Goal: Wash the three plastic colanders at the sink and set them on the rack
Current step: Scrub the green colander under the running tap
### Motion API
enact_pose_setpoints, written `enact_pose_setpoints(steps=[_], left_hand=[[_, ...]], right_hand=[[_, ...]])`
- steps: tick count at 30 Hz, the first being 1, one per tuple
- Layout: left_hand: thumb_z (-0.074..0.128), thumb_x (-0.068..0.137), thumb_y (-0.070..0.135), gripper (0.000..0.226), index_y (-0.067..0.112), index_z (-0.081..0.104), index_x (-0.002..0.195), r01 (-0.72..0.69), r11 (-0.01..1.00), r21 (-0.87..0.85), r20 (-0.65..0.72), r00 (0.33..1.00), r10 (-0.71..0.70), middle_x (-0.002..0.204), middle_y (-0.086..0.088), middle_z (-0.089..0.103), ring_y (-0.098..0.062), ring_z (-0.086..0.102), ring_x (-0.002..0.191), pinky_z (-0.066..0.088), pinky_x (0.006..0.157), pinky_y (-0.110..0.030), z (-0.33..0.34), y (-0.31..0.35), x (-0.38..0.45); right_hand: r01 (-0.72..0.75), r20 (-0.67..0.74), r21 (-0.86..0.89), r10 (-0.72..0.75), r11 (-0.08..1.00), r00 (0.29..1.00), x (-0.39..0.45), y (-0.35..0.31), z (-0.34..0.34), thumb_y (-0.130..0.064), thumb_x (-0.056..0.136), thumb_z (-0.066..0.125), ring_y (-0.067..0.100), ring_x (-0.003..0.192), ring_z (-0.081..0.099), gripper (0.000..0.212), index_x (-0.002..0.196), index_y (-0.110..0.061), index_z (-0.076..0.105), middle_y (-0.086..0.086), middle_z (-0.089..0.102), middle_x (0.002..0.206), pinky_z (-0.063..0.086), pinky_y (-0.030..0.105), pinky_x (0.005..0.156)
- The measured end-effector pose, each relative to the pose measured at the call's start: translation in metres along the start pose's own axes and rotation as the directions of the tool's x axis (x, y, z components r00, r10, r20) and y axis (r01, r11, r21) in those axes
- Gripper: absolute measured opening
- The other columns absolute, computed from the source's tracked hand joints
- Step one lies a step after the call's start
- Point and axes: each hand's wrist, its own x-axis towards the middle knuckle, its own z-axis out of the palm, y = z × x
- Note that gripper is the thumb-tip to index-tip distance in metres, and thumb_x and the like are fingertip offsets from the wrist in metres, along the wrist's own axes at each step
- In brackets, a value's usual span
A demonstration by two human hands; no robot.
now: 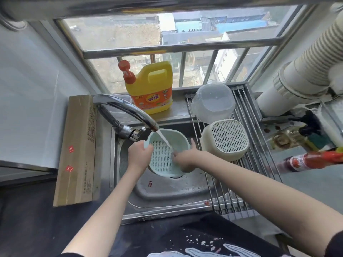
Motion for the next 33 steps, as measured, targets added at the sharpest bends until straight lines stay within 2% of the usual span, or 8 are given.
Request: enact_pose_setpoints(steps=[4, 7, 10, 19, 22, 24, 28, 33], left_hand=[[0.049, 0.075, 0.020, 0.034, 0.012, 0.030, 0.049, 0.041, 0.996, -0.076, 0.036, 0.999, -0.038, 0.049, 0.000, 0.032, -0.014, 0.027, 0.050, 0.021, 0.050, -0.030, 0.000, 0.001, -0.005], [0.052, 0.075, 0.023, 0.032, 0.004, 0.041, 0.051, 0.105, 0.977, -0.185, 0.118, 0.989, -0.083, 0.053, -0.008, 0.042, -0.017, 0.038, 0.054, 0.026, 0.052, -0.029, -0.001, -0.002, -0.001], [0.054, 0.082, 0.011, 0.034, -0.002, 0.041, 0.054, 0.078, 0.980, -0.182, 0.082, 0.995, -0.064, 0.056, -0.012, 0.042, -0.018, 0.037, 0.055, 0.025, 0.051, -0.029, 0.002, 0.000, -0.001], [0.052, 0.085, 0.008, 0.037, 0.011, 0.033, 0.053, -0.086, 0.996, 0.019, -0.198, 0.976, 0.088, 0.046, -0.006, 0.035, -0.022, 0.030, 0.046, 0.019, 0.050, -0.031, 0.009, 0.020, -0.011], [0.050, 0.080, 0.018, 0.034, 0.014, 0.029, 0.053, -0.132, 0.991, 0.022, -0.240, 0.962, 0.133, 0.045, -0.019, 0.040, -0.030, 0.032, 0.045, 0.021, 0.051, -0.030, 0.020, 0.026, -0.015], [0.048, 0.077, 0.019, 0.032, 0.016, 0.028, 0.052, -0.134, 0.991, -0.009, -0.251, 0.960, 0.127, 0.046, -0.021, 0.043, -0.036, 0.040, 0.046, 0.023, 0.051, -0.031, 0.022, 0.022, -0.016], [0.047, 0.078, 0.019, 0.028, 0.010, 0.035, 0.055, -0.156, 0.988, 0.021, -0.249, 0.956, 0.156, 0.046, -0.013, 0.038, -0.027, 0.034, 0.048, 0.021, 0.053, -0.031, 0.018, 0.023, -0.012], [0.054, 0.084, 0.004, 0.044, 0.014, 0.029, 0.049, -0.129, 0.991, -0.023, -0.205, 0.971, 0.122, 0.046, 0.000, 0.031, -0.017, 0.028, 0.045, 0.019, 0.049, -0.034, 0.000, 0.017, 0.000]], right_hand=[[0.067, -0.080, 0.186, -0.053, 0.980, 0.995, -0.012, 0.010, -0.004, 0.000, 0.085, 0.037, 0.021, 0.129, 0.043, 0.053, 0.125, -0.025, 0.062, 0.000, 0.060, 0.128, -0.013, 0.061, 0.111], [0.010, -0.382, -0.032, -0.021, 0.999, 0.924, -0.008, 0.022, -0.001, -0.003, 0.090, 0.040, 0.014, 0.144, 0.022, 0.065, 0.150, -0.021, 0.024, -0.001, 0.028, 0.155, -0.013, 0.063, 0.110], [-0.106, -0.357, -0.049, 0.082, 0.993, 0.931, 0.002, -0.002, 0.012, -0.017, 0.096, 0.042, 0.018, 0.147, 0.010, 0.072, 0.152, -0.013, -0.002, 0.006, 0.008, 0.160, -0.014, 0.069, 0.105], [-0.069, -0.225, -0.322, -0.005, 0.944, 0.974, -0.011, 0.003, 0.021, -0.023, 0.094, 0.044, 0.023, 0.147, 0.010, 0.062, 0.149, -0.008, 0.021, 0.014, 0.022, 0.156, -0.013, 0.069, 0.106], [0.138, -0.151, 0.174, -0.112, 0.975, 0.982, -0.010, -0.026, 0.023, -0.009, 0.078, 0.045, 0.027, 0.130, 0.040, 0.053, 0.131, -0.009, 0.045, 0.014, 0.051, 0.131, 0.008, 0.055, 0.115], [0.246, -0.230, 0.653, -0.122, 0.717, 0.966, -0.013, -0.038, 0.019, -0.004, 0.073, 0.041, 0.023, 0.105, 0.051, 0.047, 0.117, -0.019, 0.051, 0.004, 0.059, 0.105, 0.039, 0.028, 0.092], [0.330, -0.287, 0.891, -0.177, 0.313, 0.942, -0.014, -0.042, 0.023, 0.011, 0.066, 0.041, 0.012, 0.138, 0.033, 0.091, 0.149, -0.019, 0.022, -0.001, 0.036, 0.149, 0.031, 0.030, 0.111], [0.285, -0.359, 0.156, -0.215, 0.946, 0.908, -0.032, 0.007, 0.034, 0.002, 0.080, 0.046, 0.008, 0.143, 0.022, 0.087, 0.149, -0.041, 0.015, -0.011, 0.029, 0.154, 0.005, 0.042, 0.118]])
